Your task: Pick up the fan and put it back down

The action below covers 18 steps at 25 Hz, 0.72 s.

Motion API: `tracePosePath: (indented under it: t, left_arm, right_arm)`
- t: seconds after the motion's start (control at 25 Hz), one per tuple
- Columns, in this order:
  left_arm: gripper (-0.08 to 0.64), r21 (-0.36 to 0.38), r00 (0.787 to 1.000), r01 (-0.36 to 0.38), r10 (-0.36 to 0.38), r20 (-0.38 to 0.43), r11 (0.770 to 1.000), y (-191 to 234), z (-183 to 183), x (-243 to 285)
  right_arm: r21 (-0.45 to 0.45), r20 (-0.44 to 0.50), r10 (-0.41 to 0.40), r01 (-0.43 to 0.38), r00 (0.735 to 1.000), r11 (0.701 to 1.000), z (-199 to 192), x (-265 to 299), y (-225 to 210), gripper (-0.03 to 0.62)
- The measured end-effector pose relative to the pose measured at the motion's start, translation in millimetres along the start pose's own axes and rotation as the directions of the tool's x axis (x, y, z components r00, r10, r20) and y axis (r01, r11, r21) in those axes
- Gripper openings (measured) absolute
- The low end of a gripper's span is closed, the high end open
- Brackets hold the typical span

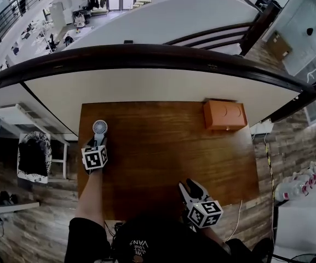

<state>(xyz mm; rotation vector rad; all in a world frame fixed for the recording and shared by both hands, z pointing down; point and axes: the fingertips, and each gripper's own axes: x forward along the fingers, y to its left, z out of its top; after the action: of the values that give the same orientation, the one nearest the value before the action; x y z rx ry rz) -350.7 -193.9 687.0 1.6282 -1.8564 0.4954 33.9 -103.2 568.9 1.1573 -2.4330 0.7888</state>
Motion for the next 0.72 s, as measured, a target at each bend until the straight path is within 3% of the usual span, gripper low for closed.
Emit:
tracePosePath:
  t: [0.4,0.72]
  left_arm:
    - [0.221,-0.018,0.999,-0.015,0.016,0.031,1.000,-90.8,-44.0,-63.0]
    - [0.221,-0.044,0.999,-0.007,0.009,0.043,0.999,-179.4,-74.1,-79.2]
  right_arm:
    - [0.007,0.003,0.034,-0.034,0.999,0.999,-6.9,-45.0,-59.1,0.137]
    - [0.010,0.020,0.061,-0.061,0.998,0.998,-3.4,-63.7,-113.1,0.136]
